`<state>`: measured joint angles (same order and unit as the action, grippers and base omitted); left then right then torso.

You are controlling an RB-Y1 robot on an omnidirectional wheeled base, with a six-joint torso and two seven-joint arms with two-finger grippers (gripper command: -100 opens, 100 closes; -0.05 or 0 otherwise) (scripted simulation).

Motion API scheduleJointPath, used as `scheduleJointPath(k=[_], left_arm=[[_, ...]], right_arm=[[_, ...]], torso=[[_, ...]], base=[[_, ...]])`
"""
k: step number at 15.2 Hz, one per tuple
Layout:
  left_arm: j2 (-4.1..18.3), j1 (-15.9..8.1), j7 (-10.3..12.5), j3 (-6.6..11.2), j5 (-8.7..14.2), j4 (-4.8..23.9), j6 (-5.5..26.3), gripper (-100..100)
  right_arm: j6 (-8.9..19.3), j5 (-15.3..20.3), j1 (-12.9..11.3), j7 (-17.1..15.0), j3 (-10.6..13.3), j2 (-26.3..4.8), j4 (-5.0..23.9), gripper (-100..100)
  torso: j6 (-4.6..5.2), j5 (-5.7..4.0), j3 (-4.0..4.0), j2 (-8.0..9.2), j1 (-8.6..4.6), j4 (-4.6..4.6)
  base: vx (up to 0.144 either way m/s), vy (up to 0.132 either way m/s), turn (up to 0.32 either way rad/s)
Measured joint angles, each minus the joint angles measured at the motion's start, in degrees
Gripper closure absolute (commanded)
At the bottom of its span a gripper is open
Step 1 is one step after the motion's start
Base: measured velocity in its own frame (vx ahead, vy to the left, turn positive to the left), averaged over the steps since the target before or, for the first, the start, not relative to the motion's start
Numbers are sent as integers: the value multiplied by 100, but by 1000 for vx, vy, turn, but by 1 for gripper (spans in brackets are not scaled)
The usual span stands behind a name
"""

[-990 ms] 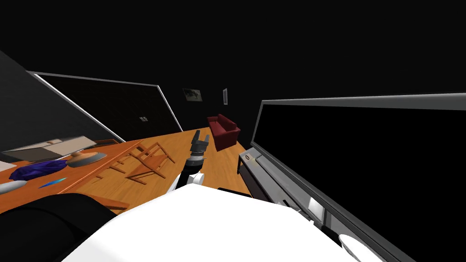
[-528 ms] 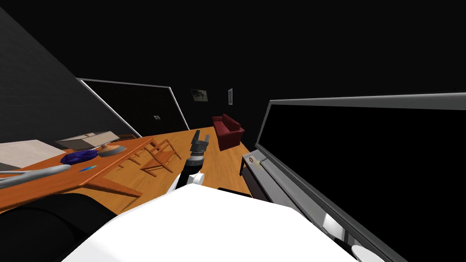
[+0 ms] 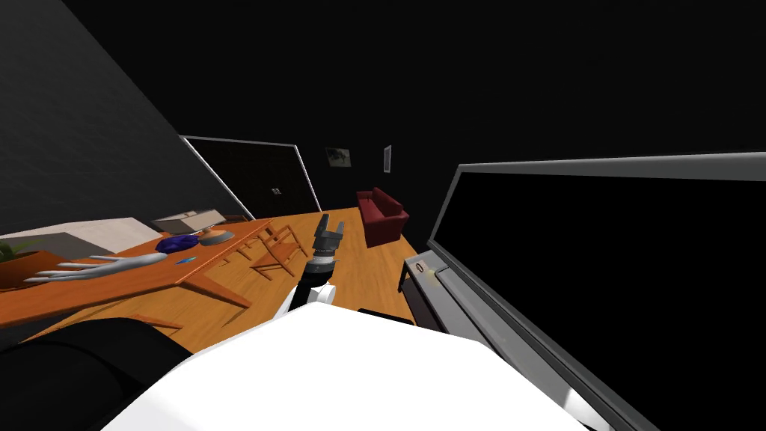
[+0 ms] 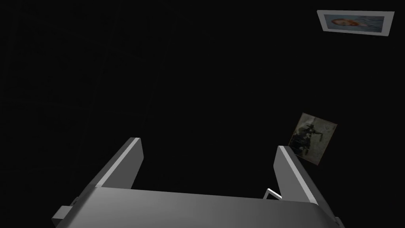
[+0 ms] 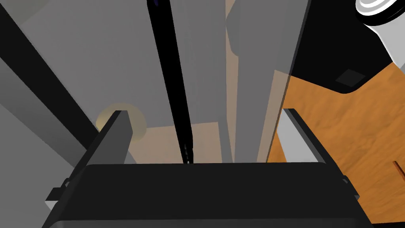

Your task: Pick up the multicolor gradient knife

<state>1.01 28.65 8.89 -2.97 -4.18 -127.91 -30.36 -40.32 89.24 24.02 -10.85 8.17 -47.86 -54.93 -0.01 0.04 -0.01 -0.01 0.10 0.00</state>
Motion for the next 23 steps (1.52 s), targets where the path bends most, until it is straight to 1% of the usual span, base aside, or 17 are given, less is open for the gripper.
scheduleJointPath(k=[2,4,5,12,17,18,20,21,23], left_arm=[[0,0,0,0,0,0,0,0],[0,1,0,1,0,0,0,0],[0,1,0,1,0,0,0,0],[0,1,0,1,0,0,0,0],[0,1,0,1,0,0,0,0],[0,1,0,1,0,0,0,0],[0,1,0,1,0,0,0,0],[0,1,0,0,0,0,0,0],[0,1,0,1,0,0,0,0]], right_arm=[[-49,191,-26,-11,14,-79,193,-100],[-55,287,-12,-17,25,-100,258,-100],[-67,310,-34,22,-15,-71,303,-100],[-254,594,-284,733,-527,288,911,-100],[-361,768,-432,1155,-836,509,1272,-100],[-391,816,-496,1282,-930,581,1411,-100],[-445,894,-562,1492,-1072,680,1577,-100],[-457,906,-571,1537,-1092,693,1602,100],[-454,905,-573,1540,-1094,687,1600,100]], torso=[[2,0,-1,-1,0,-1],[4,-1,1,3,0,0],[6,-1,2,3,-1,0],[5,-2,-5,-8,-1,-2],[6,0,2,5,6,1],[7,-1,2,3,8,0],[6,0,2,4,8,0],[5,1,3,6,5,1],[6,-3,5,11,1,1]], base=[[26,10,131],[18,1,-6],[43,1,-98],[51,3,-60],[18,21,-62],[25,27,-84],[14,17,-45],[4,6,-1],[2,-3,5]])
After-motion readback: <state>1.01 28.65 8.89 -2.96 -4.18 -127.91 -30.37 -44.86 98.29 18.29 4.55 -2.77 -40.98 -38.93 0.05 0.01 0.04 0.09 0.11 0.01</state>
